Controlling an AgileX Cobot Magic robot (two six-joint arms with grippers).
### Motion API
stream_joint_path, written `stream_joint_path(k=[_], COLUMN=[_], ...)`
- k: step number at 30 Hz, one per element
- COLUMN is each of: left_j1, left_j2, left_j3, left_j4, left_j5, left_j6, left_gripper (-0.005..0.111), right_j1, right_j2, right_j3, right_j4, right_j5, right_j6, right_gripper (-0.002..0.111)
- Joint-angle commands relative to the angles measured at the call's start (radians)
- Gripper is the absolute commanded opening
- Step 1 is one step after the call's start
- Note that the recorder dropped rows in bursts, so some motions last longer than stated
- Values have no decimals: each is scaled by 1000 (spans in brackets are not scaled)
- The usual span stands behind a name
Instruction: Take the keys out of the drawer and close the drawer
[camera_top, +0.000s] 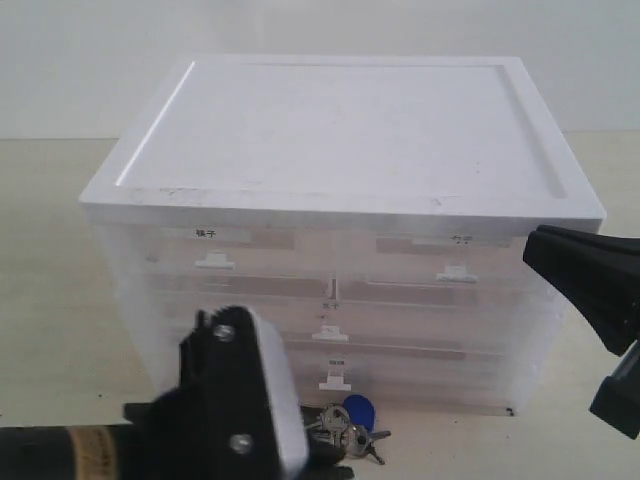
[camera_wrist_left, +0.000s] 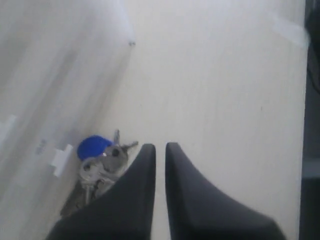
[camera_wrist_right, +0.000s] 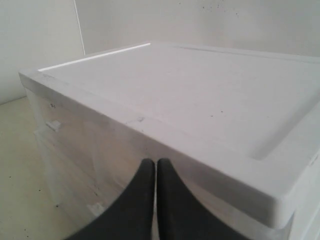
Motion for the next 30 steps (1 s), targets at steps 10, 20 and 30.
stream_joint_path(k=[10, 20, 30], left_j1=[-11, -11, -9], left_j2=[-686, -1052, -1255], left_j3=[146, 280, 348], left_j4=[-26, -32, -27], left_j5=[-54, -46, -60], left_j6=[-15, -41, -36], left_gripper=[4, 4, 4], right_j1=[1, 1, 1], right_j2=[-5, -90, -789], right_j3=[-6, -6, -6], right_j4=[-6, 20, -87], right_j5=[-7, -16, 382], right_j6=[-8, -11, 351], right_gripper=[0, 0, 0])
